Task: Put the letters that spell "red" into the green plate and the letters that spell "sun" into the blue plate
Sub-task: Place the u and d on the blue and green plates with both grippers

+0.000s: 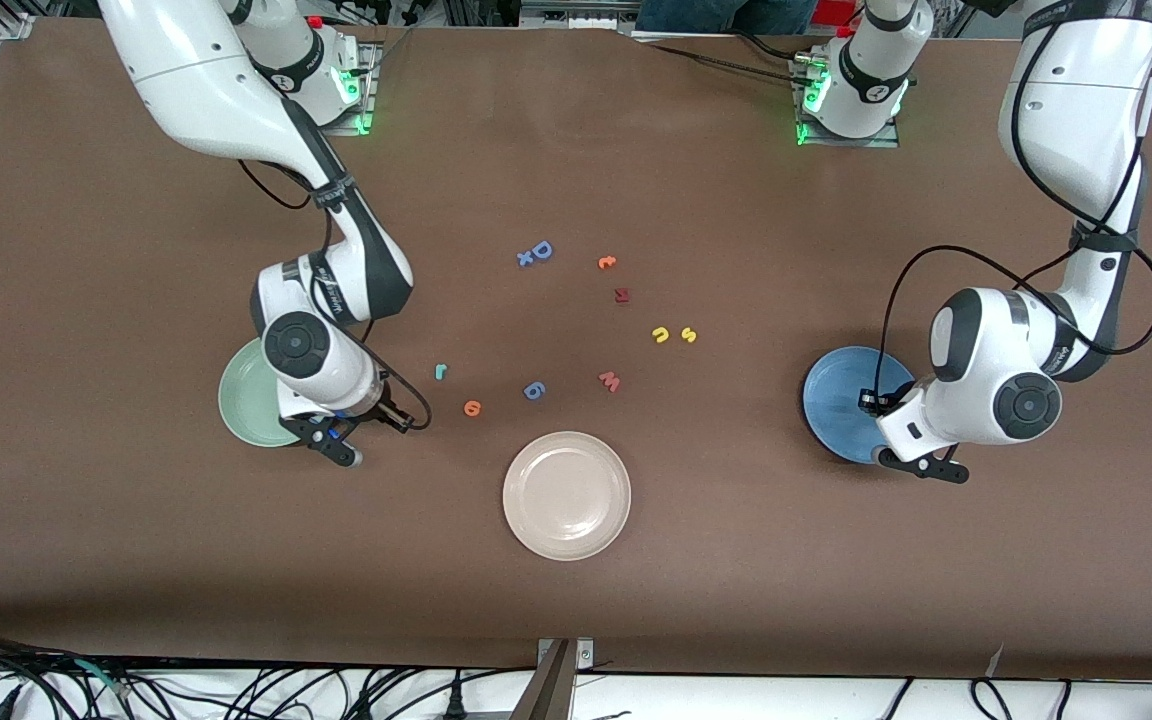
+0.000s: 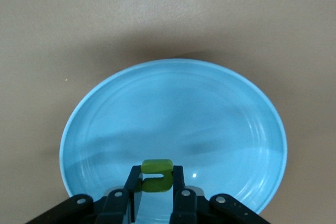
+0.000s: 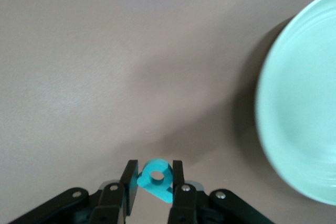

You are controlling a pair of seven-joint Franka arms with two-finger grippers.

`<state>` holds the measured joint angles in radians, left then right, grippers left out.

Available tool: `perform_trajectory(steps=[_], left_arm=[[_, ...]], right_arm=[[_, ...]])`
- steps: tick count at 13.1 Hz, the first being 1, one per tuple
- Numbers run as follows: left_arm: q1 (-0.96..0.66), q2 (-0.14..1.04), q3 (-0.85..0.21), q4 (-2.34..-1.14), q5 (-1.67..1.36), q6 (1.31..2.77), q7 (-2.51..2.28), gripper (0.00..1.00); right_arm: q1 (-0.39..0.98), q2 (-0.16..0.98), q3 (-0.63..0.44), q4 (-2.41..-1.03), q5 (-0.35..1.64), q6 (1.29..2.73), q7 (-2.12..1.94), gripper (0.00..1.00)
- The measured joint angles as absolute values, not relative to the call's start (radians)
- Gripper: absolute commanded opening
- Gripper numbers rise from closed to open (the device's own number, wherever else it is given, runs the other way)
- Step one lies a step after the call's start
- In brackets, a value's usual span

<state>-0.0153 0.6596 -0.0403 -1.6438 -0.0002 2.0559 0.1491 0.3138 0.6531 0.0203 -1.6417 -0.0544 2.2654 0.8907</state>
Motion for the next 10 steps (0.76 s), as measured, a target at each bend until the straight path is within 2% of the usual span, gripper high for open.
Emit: perform_trajectory(steps=[4,6,7,8,9,10], left_arm=[[-0.012,0.661,-0.047,-1.643,-0.005,2.056,0.154,0.26],[-0.012,0.661,-0.052,-1.643,-0.006,2.056,0.154,0.58],[-0.012,0.661,-0.052,-1.643,-0.006,2.056,0.154,1.00],[-0.013,0.661,-0.052,-1.643,-0.006,2.056,0.154,1.00],[-0.013,0.661,-0.053,-1.643,-0.006,2.056,0.154,1.00],[-0.013,0.661,-0.053,-1.643,-0.008,2.056,0.154,1.00]], right_arm=[[0.220,0.582,0.016,-1.662,-0.053,2.144,0.666,0.26],[0.168,0.576,0.015,-1.691,-0.053,2.140,0.583,0.27],[0.146,0.576,0.015,-1.705,-0.053,2.140,0.554,0.34],[0.129,0.576,0.015,-1.719,-0.053,2.141,0.533,0.57],[0.120,0.576,0.015,-1.729,-0.053,2.142,0.524,1.00],[0.117,0.576,0.015,-1.734,-0.053,2.142,0.523,1.00]])
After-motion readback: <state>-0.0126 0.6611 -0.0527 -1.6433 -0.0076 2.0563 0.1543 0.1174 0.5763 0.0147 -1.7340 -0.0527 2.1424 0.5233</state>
